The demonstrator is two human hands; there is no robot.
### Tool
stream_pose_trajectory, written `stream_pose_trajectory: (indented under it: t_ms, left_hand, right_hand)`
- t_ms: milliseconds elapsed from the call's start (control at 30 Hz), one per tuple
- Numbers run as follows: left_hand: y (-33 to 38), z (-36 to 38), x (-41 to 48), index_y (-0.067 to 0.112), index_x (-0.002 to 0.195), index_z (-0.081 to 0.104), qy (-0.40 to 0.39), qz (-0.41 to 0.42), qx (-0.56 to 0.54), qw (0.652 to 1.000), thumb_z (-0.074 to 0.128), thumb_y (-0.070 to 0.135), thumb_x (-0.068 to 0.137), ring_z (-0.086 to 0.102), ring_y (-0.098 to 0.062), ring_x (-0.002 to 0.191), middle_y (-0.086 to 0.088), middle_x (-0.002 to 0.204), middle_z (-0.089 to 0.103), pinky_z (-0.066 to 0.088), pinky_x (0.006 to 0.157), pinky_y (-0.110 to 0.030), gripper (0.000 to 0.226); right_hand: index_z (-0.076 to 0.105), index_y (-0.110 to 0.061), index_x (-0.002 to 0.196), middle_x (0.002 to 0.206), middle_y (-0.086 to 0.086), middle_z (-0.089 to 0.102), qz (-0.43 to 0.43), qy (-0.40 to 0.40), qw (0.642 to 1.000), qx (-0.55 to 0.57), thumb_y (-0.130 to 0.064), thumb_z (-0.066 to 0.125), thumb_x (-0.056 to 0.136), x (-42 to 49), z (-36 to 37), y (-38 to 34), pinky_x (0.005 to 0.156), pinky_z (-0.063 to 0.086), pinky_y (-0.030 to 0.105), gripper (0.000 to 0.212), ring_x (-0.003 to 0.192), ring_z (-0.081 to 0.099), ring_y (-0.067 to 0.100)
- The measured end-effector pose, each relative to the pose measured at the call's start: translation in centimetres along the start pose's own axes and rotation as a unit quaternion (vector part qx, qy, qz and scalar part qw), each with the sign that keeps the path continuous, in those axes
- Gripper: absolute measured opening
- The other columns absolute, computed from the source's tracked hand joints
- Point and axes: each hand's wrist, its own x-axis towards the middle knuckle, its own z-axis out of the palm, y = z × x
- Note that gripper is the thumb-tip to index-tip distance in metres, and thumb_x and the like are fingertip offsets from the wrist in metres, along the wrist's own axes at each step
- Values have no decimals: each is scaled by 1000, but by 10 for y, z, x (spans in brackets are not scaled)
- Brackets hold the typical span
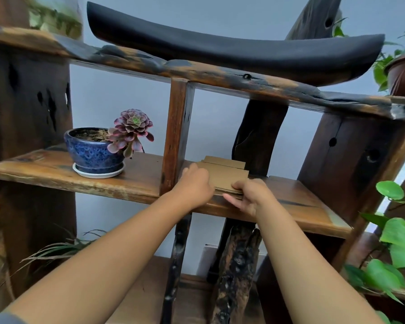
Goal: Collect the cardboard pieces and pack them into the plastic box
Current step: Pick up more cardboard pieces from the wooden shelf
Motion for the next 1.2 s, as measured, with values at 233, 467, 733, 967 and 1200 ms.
stream_pose_trajectory:
  t_ms: [233,467,733,967,1200]
  left_hand:
    - [13,-10,-38,8,138,46,3,-15,-138,990,54,40,92,56,-32,115,-14,133,48,47,100,-44,57]
    - [9,10,-74,16,111,56,-133,-151,-401,894,62,38,91,65,-19,88,-3,105,64,63,71,-39,30]
    - [37,35,-145,11,128,51,-227,-149,-465,843,62,28,95,68,-23,92,-11,118,68,55,58,-32,38]
    - [100,58,-226,13,126,49,-241,-102,-416,871,63,28,94,67,-24,103,-9,121,64,61,64,-34,38]
    - [194,116,-325,15,128,51,-352,-20,-337,873,62,29,94,64,-23,100,-8,119,62,63,69,-40,38]
  right_hand:
    - [51,2,124,130,20,55,-43,8,998,34,10,56,90,-63,-35,19,56,62,33,35,116,58,36]
    - [53,-7,123,124,14,57,-48,22,998,22,9,55,91,-114,-65,52,61,61,32,36,110,63,32]
    - [58,-13,109,118,10,64,-53,63,990,-112,1,53,91,-188,-109,81,68,62,36,23,100,68,24]
    - [53,-9,116,117,11,60,-43,153,972,-174,-10,57,91,-272,-174,108,65,64,38,26,104,63,25]
    - [49,-8,123,120,12,59,-6,279,937,-210,-16,61,92,-399,-278,155,56,63,34,34,89,68,23]
